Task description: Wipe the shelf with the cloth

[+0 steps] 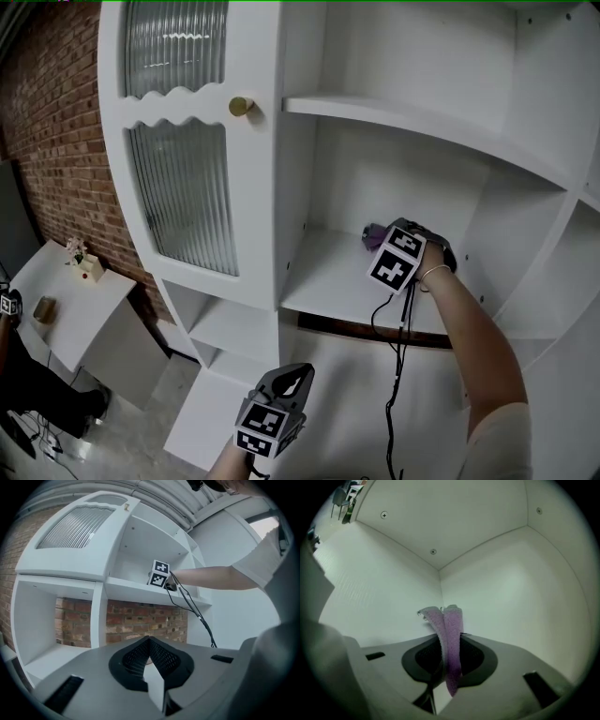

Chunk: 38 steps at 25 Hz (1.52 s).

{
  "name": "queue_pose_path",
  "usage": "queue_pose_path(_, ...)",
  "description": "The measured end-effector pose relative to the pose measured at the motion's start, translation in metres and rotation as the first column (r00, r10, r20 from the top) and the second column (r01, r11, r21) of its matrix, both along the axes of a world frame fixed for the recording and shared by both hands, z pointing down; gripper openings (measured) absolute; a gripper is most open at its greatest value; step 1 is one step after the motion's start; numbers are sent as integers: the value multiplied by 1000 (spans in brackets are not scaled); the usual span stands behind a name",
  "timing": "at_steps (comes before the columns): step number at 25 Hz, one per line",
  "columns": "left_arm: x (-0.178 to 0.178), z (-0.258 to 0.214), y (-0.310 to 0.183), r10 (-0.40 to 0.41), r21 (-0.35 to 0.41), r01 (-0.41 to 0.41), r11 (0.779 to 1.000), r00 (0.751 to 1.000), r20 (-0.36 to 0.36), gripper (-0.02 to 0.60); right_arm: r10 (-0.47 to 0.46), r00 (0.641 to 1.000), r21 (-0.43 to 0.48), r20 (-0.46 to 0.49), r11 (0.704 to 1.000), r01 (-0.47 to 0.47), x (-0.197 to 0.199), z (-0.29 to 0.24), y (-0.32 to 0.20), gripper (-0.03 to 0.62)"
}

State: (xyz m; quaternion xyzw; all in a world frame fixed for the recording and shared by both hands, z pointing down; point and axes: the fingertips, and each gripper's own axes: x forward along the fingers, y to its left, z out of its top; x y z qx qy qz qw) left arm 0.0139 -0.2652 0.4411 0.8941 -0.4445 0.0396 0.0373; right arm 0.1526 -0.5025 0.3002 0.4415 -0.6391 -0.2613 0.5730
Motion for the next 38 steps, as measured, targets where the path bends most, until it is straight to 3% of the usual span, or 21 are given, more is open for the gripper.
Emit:
queue_pose_path(9, 10, -6, 1, 39, 7, -39, 999, 999, 24, 12, -23, 999, -40, 23, 999, 24, -15, 9, 34, 81)
queue_pose_path(23, 19, -10, 41, 136, 12, -137, 991, 991, 17, 12, -88, 996, -111, 17, 990, 90, -46, 15, 139, 81)
queue_pose_path(35, 18, -6, 71, 216, 17, -216, 976, 976, 21, 12, -77, 997, -104, -2, 992, 77, -58, 19, 208, 78)
queue_pose_path(38, 20, -6, 80, 237, 15, -237, 971, 971, 26, 12, -71, 997, -146, -3, 987, 70, -57, 24, 229, 78)
